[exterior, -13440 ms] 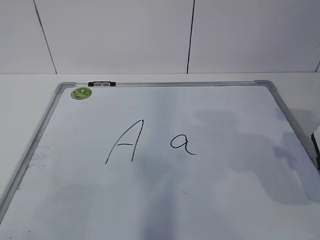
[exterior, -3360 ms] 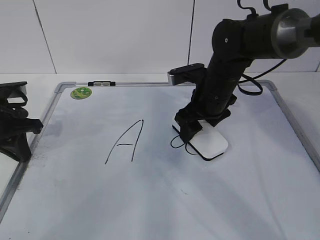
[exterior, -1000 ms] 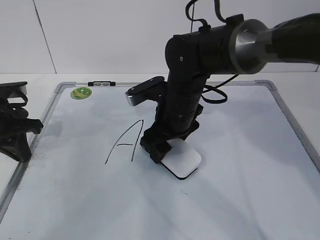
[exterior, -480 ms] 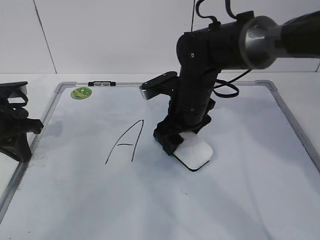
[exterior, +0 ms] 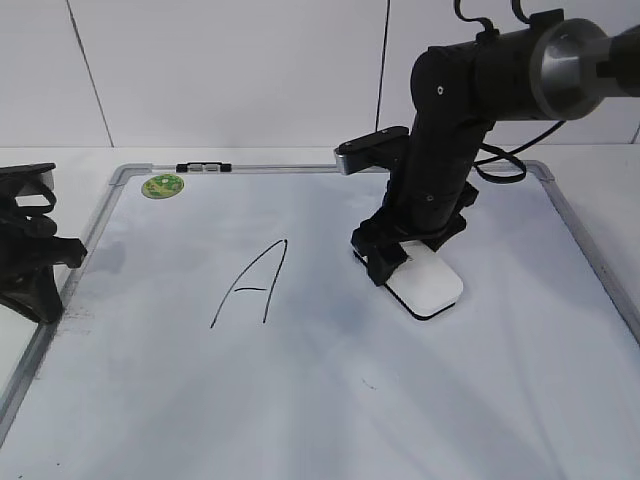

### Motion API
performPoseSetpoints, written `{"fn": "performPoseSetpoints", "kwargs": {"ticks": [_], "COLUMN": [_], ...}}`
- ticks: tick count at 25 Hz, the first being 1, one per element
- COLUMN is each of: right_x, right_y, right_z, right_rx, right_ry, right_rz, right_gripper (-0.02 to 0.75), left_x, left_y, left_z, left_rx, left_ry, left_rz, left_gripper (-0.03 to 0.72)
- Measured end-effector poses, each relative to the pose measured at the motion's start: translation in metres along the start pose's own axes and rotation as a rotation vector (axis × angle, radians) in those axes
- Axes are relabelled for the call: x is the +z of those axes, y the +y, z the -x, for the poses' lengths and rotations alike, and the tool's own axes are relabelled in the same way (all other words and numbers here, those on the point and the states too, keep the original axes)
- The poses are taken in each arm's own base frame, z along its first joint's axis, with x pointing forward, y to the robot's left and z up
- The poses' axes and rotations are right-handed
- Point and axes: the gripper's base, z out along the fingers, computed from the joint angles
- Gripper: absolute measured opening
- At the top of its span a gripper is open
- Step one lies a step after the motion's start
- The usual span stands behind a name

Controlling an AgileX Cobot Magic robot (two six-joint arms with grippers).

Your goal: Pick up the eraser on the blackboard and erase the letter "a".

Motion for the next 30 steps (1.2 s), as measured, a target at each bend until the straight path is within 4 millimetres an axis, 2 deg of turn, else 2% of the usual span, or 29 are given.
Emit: {"fn": "performPoseSetpoints", "kwargs": {"ticks": [9, 17, 24, 30], "right_x": [-0.006, -0.049, -0.057, -0.049], "right_y": [-0.005, -0.022, -0.060, -0.096], "right_z": [-0.004, -0.012, -0.028, -0.059], "right_rx": [0.005, 0.042, 0.170, 0.309], "right_ry": [0.024, -0.018, 0.005, 0.051], "right_rz": [-0.011, -0.039, -0.051, -0.048], "right_gripper": [0.515, 0.515, 0.515, 0.515], "left_x": [0.000, 0.000, 0.000, 0.000], "left_y": [0.000, 0.000, 0.000, 0.000], "left_z": [0.000, 0.000, 0.000, 0.000], "left_rx": [0.000, 0.002, 0.002, 0.002], "left_ry": [0.000, 0.000, 0.000, 0.000], "left_rz": [0.000, 0.002, 0.002, 0.002], "left_gripper": [0.043, 0.043, 0.043, 0.043]}}
